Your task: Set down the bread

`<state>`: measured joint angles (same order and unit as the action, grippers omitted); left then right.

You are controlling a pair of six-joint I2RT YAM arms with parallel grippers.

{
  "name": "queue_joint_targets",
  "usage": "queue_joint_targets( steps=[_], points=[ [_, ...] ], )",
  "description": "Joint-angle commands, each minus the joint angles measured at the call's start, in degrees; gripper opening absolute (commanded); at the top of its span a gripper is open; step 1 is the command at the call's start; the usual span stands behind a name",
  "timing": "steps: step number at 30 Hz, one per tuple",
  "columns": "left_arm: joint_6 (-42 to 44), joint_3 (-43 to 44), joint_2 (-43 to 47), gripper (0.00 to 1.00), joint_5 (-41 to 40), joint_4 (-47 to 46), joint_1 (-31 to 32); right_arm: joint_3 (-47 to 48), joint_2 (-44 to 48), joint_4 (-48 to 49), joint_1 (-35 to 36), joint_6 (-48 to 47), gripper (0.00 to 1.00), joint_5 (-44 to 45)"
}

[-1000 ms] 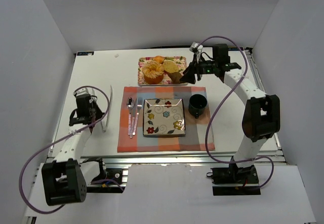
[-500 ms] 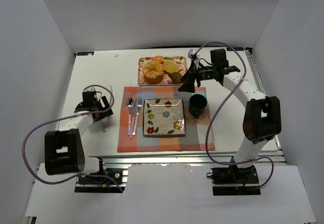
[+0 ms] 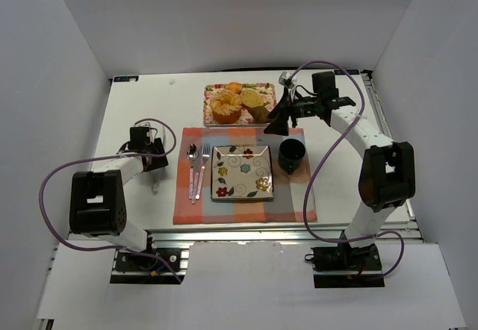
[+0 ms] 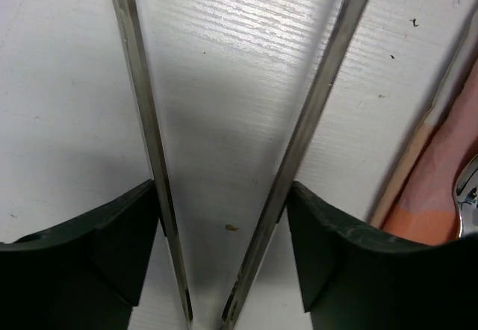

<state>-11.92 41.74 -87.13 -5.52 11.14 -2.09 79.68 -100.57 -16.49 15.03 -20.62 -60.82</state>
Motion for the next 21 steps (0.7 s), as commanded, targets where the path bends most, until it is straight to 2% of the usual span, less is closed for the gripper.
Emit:
queue_joint_targets(
  steps=[1,4,5,7,8,10,11,15,17,18,21],
  points=[
    [0.93,-0.78,0.12,0.74,-2.12,1.43,0.59,-0.23,1.0,1.72,-0.79,1.02,0.89,-1.15],
    [1.02,-1.83,0.21,0.69,-2.48,1.43,0.59,0.04,0.64,1.99,-1.05,1.37,0.89,-1.23],
    [0.94,-2.18,0.56,0.59,-1.96,0.82,0.59,0.12,0.56,1.99,-1.23,1.46,0.89,-1.41],
    [0.59,-2.79,0.65,0.54,-1.87,0.73,0.59,0.56,0.21,2.17,-1.23,1.55,0.89,-1.41],
    [0.15,-3.06,0.91,0.45,-1.25,0.38,0.59,0.74,0.12,2.16,-1.31,1.55,0.89,-1.41],
    [-0.38,-2.72,2.05,0.38,-0.9,-0.06,0.59,1.35,-0.32,2.16,-1.4,1.64,0.89,-1.5],
    [-1.08,-2.28,2.66,0.31,-0.29,0.11,0.51,1.53,-0.41,2.16,-1.4,1.64,0.89,-1.58],
    [-3.54,1.5,6.88,0.18,3.48,1.78,0.59,2.32,-0.94,1.81,-1.67,1.64,0.89,-1.5],
    [-6.34,4.91,9.08,0.17,5.42,2.31,0.68,2.58,-1.03,1.73,-2.02,1.64,0.89,-1.59],
    [-7.4,6.15,9.52,0.2,9.87,2.83,0.77,2.67,-0.94,1.73,-2.11,1.64,0.89,-1.59],
    [-12.06,11.07,10.14,0.31,14.03,2.67,1.21,2.67,-1.11,1.73,-2.55,1.64,0.89,-1.67]
  ],
)
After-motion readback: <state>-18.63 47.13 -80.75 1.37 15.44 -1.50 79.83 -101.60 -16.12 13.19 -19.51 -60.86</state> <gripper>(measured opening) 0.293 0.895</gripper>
